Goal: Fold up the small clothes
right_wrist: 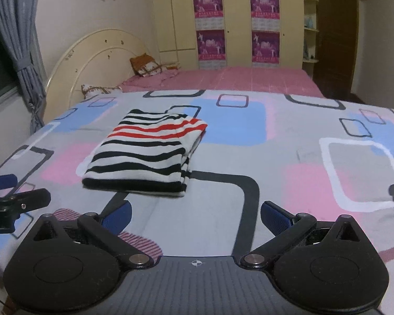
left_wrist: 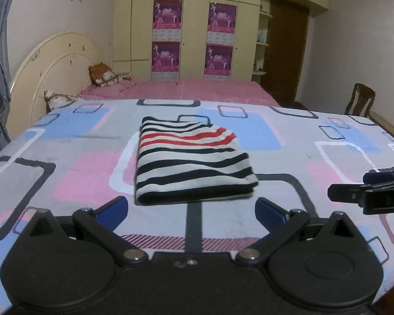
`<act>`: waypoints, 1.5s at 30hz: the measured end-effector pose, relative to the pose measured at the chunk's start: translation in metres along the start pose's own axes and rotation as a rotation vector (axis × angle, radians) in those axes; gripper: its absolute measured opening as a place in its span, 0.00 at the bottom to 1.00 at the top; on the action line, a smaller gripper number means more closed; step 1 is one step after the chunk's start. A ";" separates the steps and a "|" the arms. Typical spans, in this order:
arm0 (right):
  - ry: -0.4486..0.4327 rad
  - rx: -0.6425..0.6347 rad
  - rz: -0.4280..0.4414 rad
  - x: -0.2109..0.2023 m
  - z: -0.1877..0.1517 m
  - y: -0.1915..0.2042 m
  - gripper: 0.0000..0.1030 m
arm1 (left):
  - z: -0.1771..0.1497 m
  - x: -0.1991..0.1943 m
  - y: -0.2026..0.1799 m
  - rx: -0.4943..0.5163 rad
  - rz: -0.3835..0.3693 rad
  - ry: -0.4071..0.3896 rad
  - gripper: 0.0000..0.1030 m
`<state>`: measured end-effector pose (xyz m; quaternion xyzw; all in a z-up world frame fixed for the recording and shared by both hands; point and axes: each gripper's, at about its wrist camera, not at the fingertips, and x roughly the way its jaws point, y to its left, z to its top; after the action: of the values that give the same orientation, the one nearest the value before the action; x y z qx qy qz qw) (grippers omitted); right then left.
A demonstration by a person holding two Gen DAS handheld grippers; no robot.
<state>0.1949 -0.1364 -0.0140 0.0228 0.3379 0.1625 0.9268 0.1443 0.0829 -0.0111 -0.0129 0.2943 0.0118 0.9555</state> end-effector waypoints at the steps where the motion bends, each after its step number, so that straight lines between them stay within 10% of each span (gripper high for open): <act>1: -0.001 0.000 -0.005 -0.006 -0.002 0.001 1.00 | -0.001 -0.007 -0.003 0.005 0.004 -0.009 1.00; 20: -0.096 -0.005 0.034 -0.090 -0.021 0.005 1.00 | -0.014 -0.073 -0.031 -0.011 0.003 -0.083 1.00; 45: -0.111 -0.002 0.028 -0.099 -0.023 -0.001 1.00 | -0.015 -0.078 -0.036 -0.009 -0.013 -0.094 1.00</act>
<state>0.1094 -0.1701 0.0301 0.0355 0.2855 0.1741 0.9418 0.0730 0.0448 0.0212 -0.0183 0.2491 0.0073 0.9683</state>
